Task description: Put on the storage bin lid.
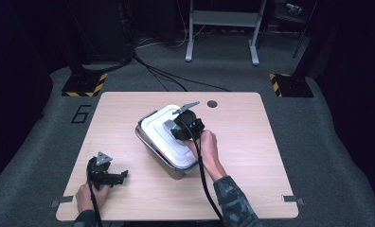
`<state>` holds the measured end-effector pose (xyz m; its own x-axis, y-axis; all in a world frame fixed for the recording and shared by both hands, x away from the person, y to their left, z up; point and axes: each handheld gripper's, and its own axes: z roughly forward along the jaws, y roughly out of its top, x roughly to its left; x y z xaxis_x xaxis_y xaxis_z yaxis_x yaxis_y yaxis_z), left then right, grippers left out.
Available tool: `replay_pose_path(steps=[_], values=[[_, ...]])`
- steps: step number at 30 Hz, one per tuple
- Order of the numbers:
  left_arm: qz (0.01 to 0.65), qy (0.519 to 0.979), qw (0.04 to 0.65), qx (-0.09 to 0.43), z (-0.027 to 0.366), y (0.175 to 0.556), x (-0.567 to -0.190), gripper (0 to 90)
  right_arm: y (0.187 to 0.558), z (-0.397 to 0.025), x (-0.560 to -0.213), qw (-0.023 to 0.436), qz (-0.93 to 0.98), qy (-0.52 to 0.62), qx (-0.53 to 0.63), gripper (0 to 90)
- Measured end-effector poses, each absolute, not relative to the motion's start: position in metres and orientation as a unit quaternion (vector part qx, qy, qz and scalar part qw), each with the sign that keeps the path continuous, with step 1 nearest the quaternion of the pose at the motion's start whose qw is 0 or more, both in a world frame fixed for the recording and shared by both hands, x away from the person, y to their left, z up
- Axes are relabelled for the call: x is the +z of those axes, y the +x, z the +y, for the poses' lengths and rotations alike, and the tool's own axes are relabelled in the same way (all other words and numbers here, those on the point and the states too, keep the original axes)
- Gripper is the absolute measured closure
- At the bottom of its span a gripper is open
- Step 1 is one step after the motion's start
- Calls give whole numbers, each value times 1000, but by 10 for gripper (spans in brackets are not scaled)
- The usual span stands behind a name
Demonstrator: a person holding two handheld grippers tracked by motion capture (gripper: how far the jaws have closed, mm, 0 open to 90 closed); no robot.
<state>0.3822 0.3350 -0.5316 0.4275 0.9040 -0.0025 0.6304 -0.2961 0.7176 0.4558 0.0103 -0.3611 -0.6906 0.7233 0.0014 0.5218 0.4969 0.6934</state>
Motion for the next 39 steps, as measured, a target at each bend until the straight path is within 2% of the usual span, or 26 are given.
replay_pose_path(steps=[16, 22, 26, 32, 39], values=[[493, 778, 330, 207, 335, 382, -532, 0, 449, 29, -368, 146, 863, 342, 343, 660], [494, 778, 330, 207, 335, 382, -532, 0, 449, 15, -363, 142, 852, 355, 357, 365], [493, 778, 330, 207, 335, 382, -532, 0, 447, -10, -356, 158, 839, 363, 375, 199], [493, 778, 330, 208, 335, 382, -532, 0, 443, -57, -353, 175, 822, 379, 388, 86], [493, 778, 330, 207, 335, 382, -532, 0, 434, -120, -369, 199, 803, 414, 379, 40]])
